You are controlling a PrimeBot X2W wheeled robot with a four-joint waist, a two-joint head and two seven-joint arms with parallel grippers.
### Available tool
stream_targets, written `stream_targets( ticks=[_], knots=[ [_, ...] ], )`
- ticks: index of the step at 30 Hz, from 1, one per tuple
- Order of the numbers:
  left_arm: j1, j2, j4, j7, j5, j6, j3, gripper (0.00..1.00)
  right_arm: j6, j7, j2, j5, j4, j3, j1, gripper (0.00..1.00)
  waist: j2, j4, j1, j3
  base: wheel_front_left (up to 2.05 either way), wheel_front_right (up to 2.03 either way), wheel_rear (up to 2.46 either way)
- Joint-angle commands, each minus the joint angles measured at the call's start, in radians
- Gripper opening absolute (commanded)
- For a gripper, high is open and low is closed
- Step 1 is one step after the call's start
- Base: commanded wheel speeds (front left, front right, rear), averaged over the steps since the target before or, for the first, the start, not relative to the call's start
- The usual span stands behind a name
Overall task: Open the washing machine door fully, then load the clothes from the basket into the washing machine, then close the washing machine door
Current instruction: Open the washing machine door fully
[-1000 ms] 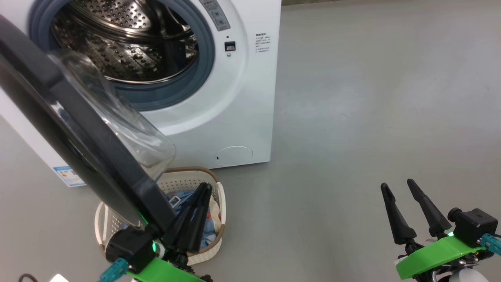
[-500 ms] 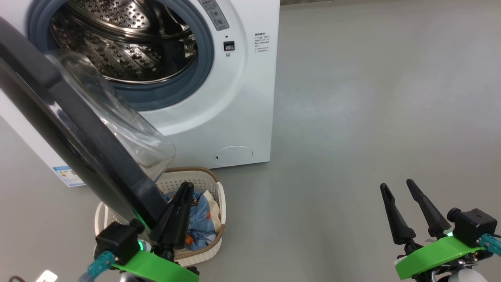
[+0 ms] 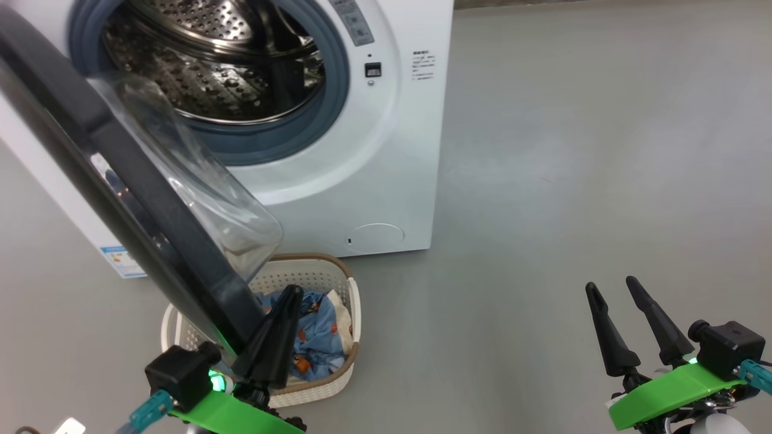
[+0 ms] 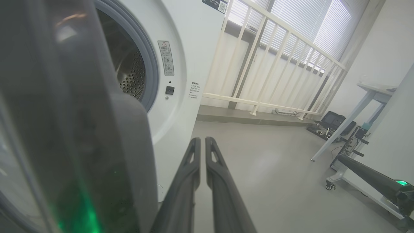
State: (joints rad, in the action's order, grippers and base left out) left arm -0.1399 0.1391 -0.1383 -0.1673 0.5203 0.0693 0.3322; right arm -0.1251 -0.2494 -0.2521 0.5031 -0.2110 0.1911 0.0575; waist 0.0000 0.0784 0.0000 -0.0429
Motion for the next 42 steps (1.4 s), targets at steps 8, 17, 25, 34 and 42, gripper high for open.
stream_targets(
  ticks=[8, 17, 25, 34, 42],
  knots=[
    [0.018, 0.065, 0.039, 0.006, 0.022, -0.037, -0.086, 0.00, -0.006, -0.012, -0.006, 0.012, 0.011, 0.006, 0.026, 1.00, 0.0000, -0.081, 0.0000, 0.007, 0.00, 0.00, 0.00],
    [0.050, 0.088, 0.073, 0.017, 0.023, -0.055, -0.095, 0.00, -0.006, -0.012, -0.004, 0.015, 0.003, 0.006, 0.026, 1.00, 0.0000, -0.150, 0.0000, 0.019, 0.00, 0.00, 0.00],
    [0.084, 0.115, 0.107, 0.029, 0.029, -0.076, -0.116, 0.00, -0.006, -0.012, 0.001, 0.015, 0.001, -0.004, 0.020, 1.00, 0.0000, -0.217, 0.0000, 0.020, 0.00, 0.00, 0.00],
    [0.089, 0.132, 0.124, 0.034, 0.040, -0.093, -0.138, 0.00, -0.006, -0.012, 0.011, 0.013, -0.002, -0.017, 0.023, 1.00, 0.0000, -0.288, 0.0000, 0.008, 0.00, 0.00, 0.00],
    [0.083, 0.155, 0.114, 0.030, 0.059, -0.111, -0.181, 0.00, -0.006, -0.012, 0.022, 0.006, -0.006, -0.022, 0.030, 1.00, 0.0000, -0.343, 0.0000, -0.005, 0.00, 0.00, 0.00]
  ],
)
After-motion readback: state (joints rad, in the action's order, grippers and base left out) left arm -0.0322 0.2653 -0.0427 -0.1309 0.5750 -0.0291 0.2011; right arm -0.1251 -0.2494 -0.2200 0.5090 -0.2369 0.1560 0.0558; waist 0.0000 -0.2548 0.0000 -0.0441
